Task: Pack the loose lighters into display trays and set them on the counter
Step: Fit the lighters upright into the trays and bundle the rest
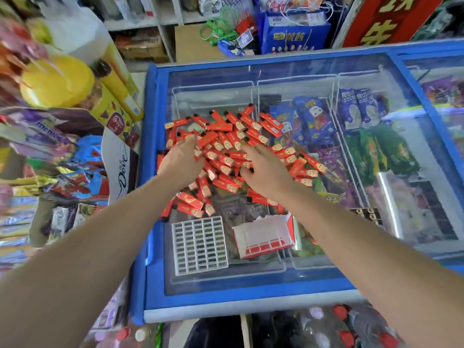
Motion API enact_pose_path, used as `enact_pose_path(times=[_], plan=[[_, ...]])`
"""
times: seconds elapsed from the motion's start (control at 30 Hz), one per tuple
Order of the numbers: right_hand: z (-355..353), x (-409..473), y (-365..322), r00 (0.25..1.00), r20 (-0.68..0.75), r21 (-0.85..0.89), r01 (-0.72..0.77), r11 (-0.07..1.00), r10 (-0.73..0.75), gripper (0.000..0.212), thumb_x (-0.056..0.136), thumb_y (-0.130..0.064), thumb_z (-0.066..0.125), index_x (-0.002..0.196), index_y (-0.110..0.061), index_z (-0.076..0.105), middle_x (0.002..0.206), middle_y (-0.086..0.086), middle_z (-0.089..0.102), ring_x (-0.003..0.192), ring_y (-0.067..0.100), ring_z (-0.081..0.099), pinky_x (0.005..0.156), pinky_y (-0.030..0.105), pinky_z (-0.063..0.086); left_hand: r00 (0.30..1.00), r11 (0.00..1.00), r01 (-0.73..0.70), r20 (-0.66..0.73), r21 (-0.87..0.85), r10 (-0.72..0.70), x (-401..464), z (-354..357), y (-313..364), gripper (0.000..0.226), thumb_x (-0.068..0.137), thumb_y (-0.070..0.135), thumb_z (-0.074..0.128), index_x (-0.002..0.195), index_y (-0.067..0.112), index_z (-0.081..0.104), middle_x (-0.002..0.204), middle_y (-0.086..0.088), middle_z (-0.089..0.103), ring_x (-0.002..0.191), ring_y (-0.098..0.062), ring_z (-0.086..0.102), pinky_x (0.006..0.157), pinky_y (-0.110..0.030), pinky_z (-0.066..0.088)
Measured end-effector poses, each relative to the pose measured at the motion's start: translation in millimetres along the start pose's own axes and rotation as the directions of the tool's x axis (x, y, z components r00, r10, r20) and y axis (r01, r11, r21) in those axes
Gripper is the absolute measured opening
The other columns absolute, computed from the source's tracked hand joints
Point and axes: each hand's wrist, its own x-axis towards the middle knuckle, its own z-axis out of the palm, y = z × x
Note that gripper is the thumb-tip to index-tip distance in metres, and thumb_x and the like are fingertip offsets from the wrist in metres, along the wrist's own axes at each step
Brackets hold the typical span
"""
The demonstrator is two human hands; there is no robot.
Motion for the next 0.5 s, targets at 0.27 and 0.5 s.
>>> enact_pose_path(times=[0.27,0.5], plan=[[11,77,-13,0.998,0.052,-0.145,0.035,0.989,-0.028,0.064,0.102,-0.022,0.053,0.159,-0.013,0.025,0.161,0.009,0.036,0.145,0.033,0.035,0.115,0.048,0.038,0.998,0.993,-0.056,-0.021,0.104,0.058,51,0,-9,0.034,0.101,0.03,0.057,0.13,0.012,0.059,0.125,-0.012,0.06,0.107,-0.035,0.062,0.081,-0.045,0.054],[19,121,-24,0.994,0.086,-0.307,0.088,0.948,-0.065,0.081,0.098,-0.012,0.056,0.164,-0.016,0.008,0.168,0.008,0.023,0.154,0.03,0.019,0.126,0.046,0.022,0.992,0.945,-0.116,-0.018,0.304,0.127,70,13,-13,0.044,0.1,0.046,0.06,0.129,0.013,0.056,0.119,-0.009,0.062,0.107,-0.03,0.063,0.071,-0.039,0.051]])
